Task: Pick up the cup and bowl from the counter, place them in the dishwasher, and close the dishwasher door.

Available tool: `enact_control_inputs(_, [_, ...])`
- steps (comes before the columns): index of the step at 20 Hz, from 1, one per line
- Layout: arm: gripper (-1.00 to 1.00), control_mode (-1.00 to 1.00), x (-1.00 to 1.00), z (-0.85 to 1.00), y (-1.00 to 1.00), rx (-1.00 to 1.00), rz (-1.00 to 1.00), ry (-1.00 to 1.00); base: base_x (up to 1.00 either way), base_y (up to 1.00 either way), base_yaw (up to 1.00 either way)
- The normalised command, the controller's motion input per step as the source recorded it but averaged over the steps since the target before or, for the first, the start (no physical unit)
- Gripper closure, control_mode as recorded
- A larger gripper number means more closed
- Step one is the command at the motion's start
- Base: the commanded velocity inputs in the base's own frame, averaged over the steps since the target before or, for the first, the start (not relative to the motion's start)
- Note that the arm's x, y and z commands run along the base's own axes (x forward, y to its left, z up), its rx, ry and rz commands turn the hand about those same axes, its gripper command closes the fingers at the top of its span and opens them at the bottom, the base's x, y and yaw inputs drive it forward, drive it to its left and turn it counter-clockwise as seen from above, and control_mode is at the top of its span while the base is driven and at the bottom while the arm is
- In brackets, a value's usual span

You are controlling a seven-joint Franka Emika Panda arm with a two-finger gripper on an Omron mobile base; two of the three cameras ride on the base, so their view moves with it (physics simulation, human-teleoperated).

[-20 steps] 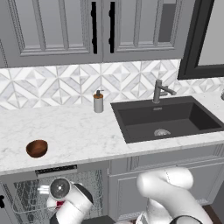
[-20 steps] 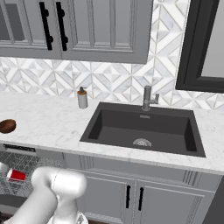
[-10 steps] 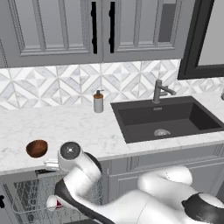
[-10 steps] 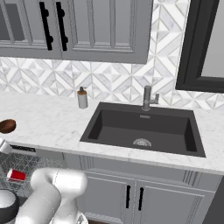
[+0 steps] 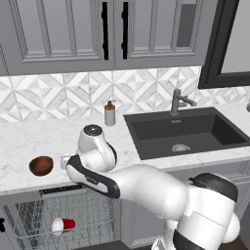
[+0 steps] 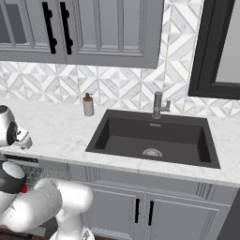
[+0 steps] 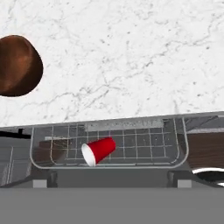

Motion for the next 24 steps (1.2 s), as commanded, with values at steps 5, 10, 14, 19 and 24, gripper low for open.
enact_control_inputs(5, [-1.00, -1.00, 0.72, 0.27, 0.24, -0.11, 0.08, 0.27, 0.00, 0.00, 0.00])
enact_control_inputs(10, [-1.00, -1.00, 0.56, 0.04, 0.85, -0.30, 0.00, 0.22, 0.00, 0.00, 0.00])
enact_control_inputs(14, [-1.00, -1.00, 0.54, 0.01, 0.83, -0.29, 0.00, 0.19, 0.00, 0.00, 0.00])
enact_control_inputs(19, [-1.00, -1.00, 0.45, 0.08, 0.41, -0.07, 0.00, 0.05, 0.00, 0.00, 0.00])
enact_control_inputs(24, [-1.00, -1.00, 0.32, 0.00, 0.42, 0.01, 0.01, 0.00, 0.00, 0.00, 0.00])
